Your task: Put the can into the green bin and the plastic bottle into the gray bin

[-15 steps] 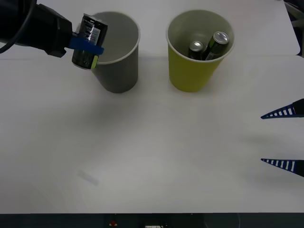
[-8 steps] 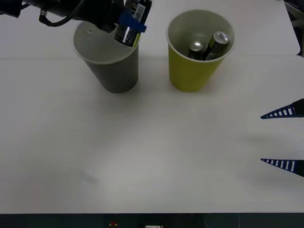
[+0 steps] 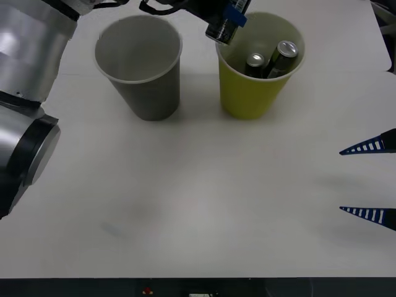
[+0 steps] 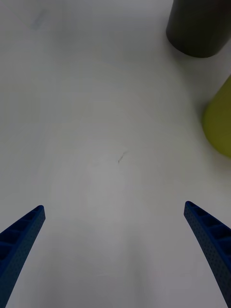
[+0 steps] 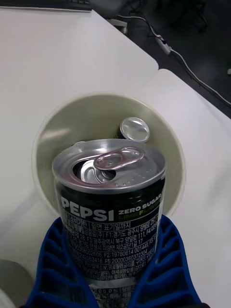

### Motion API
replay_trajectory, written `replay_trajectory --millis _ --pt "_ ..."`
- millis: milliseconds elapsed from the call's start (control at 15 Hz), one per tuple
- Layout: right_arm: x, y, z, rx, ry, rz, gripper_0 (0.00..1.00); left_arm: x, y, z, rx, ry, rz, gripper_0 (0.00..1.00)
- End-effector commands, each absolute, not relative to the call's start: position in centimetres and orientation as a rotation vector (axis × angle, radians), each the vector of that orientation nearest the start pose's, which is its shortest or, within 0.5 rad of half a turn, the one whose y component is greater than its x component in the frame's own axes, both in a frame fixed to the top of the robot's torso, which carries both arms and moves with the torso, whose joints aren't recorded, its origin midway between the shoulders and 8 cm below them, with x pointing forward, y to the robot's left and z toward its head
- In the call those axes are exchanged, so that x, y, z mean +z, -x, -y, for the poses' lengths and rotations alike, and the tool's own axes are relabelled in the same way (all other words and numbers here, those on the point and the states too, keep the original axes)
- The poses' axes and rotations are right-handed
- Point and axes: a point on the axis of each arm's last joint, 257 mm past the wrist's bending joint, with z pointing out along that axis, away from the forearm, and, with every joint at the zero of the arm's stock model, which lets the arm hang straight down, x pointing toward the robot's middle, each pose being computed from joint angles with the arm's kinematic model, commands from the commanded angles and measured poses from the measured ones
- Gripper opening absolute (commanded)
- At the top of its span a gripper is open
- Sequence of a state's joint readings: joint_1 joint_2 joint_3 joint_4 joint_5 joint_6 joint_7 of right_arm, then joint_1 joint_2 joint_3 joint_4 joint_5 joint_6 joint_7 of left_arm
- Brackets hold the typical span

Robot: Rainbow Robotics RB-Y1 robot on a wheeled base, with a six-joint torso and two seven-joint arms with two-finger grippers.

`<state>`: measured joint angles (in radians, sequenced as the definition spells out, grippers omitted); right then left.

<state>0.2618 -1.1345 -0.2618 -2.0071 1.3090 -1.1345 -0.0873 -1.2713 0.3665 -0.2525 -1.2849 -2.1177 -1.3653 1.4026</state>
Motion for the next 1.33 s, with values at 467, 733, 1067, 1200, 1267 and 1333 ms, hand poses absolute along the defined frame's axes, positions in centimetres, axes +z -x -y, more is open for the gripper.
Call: replay_trajectory --millis 467,733,1067,1200,1267,1333 --pt "-16.7 -34.1 28.6 0.209 1.634 -1.596 1.00 2.1 -59.5 11.5 -0.478 -1.005 -1.960 0.00" --pt "-16.7 -34.1 28.6 0.209 1.634 -1.596 1.00 -0.4 -60.5 12.7 -0.415 -1.037 -1.954 0.00" --pt "-16.7 -34.1 28.6 0.209 1.634 -1.596 1.00 -1.3 -60.4 13.0 -0.378 -1.067 -1.946 0.60" --pt "-16.7 -34.1 28.6 0.209 1.634 -1.596 1.00 -1.3 -60.5 12.9 -0.368 -1.080 -1.937 1.00" --pt "-16.7 -34.1 28.6 0.209 1.634 -1.596 1.00 -1.3 -60.4 13.0 -0.362 -1.094 -1.929 1.00" --pt "-16.7 -34.1 28.6 0.209 1.634 -1.596 1.00 -1.3 -60.5 12.9 -0.361 -1.094 -1.928 1.00"
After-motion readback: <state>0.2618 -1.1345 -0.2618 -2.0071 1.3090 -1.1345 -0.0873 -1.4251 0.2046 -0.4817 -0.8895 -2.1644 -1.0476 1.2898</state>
